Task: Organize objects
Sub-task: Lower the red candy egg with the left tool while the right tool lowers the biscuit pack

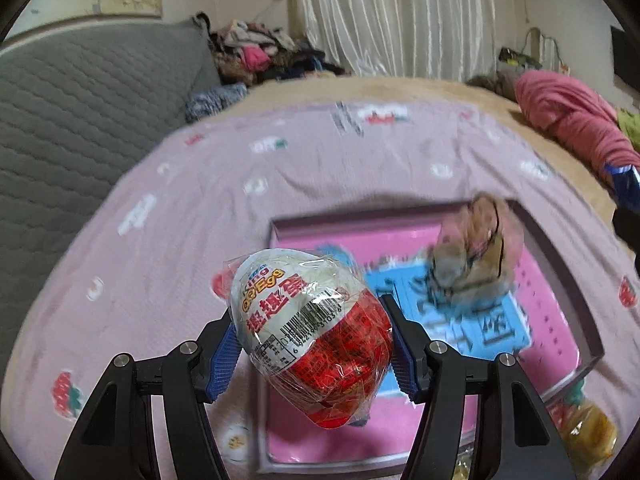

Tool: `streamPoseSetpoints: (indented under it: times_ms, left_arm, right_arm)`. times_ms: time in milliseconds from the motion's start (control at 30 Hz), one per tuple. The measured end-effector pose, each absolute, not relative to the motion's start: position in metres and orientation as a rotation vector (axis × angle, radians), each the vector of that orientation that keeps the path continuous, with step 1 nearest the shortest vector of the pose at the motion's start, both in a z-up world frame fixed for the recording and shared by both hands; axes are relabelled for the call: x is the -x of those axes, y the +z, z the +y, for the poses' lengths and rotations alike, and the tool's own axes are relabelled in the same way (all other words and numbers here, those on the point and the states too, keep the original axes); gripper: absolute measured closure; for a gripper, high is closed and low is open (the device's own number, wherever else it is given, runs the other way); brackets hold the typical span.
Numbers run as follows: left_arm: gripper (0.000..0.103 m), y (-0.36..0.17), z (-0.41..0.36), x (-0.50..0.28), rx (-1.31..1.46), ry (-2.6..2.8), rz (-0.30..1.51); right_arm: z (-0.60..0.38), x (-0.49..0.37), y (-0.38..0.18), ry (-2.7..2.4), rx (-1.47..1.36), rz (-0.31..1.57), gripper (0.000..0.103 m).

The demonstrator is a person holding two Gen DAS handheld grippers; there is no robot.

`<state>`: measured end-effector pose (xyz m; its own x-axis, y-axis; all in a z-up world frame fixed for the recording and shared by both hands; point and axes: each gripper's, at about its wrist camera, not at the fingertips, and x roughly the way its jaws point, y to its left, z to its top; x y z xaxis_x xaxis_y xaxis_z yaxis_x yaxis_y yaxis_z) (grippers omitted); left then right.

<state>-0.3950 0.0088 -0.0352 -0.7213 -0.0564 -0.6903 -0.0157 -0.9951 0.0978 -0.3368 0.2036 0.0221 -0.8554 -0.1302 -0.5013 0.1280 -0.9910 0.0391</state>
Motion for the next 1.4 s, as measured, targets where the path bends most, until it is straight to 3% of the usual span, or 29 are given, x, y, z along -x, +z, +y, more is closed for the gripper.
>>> streamPoseSetpoints:
  times_ms: [367,767,1233,1400]
  left_arm:
    - [0.037,-0.061,0.012,0.399,-1.254,-2.832,-0.183]
    - [0.037,-0.077,0.009,0.407,-1.361,-2.815,-0.133]
    - [0.037,-0.085,0.014,0.411,-1.381,-2.783,-0.222]
    - [0.036,-0.087,0.007,0.413,-1.433,-2.798,-0.132]
  right_arm:
    - [0.204,0.351,0.002,-2.896,-0.912,0.027,0.039]
    - [0.186,0.375,-0.039,-2.825,-1.151,0.200,0.039]
    - [0.185,0.386,-0.064,-2.790,-1.323,0.254,0.038]
    - [0.186,0.387,-0.068,-2.792,-1.354,0.282,0.038]
